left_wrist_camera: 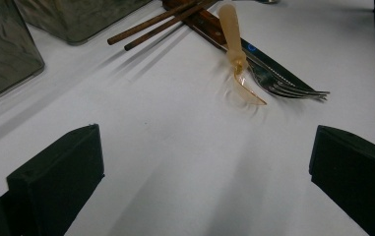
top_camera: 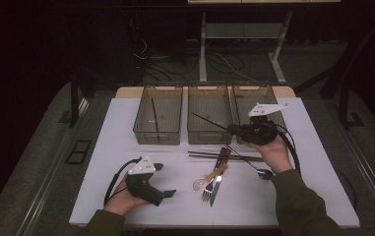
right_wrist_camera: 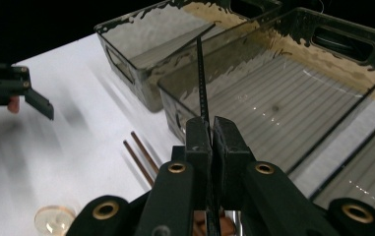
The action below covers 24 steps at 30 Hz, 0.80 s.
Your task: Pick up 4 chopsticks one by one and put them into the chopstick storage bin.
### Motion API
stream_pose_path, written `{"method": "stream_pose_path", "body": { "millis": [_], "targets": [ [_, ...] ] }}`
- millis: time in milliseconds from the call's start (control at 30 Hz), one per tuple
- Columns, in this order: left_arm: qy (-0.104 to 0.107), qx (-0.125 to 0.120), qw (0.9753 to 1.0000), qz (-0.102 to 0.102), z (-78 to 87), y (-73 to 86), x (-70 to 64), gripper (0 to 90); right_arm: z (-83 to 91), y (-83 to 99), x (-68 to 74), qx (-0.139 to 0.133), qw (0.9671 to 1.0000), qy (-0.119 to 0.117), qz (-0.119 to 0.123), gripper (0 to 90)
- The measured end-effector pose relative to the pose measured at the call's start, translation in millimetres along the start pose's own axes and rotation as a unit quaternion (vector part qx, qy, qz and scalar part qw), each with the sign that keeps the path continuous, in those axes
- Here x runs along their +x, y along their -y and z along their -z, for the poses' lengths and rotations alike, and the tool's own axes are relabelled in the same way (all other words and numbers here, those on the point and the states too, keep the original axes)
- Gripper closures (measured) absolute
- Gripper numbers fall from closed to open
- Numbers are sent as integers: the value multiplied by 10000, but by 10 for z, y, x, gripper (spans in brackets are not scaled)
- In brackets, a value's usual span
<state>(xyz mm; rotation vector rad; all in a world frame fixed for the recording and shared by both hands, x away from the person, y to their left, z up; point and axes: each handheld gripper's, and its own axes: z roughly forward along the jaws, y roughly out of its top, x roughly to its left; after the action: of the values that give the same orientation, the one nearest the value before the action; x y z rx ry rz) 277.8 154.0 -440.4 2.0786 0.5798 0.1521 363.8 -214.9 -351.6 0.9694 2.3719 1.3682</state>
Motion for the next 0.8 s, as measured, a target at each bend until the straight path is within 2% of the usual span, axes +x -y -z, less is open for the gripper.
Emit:
{"method": "stream_pose_path", "body": {
  "millis": [267, 800],
  "targets": [
    [-6, 19, 10000, 22, 4, 4, 0, 0, -175, -223, 33, 13, 10000, -14, -2, 860],
    [32, -35, 10000, 30, 16, -1, -6, 0, -676, -595, 109, 179, 9998, 85, -22, 860]
  ]
}}
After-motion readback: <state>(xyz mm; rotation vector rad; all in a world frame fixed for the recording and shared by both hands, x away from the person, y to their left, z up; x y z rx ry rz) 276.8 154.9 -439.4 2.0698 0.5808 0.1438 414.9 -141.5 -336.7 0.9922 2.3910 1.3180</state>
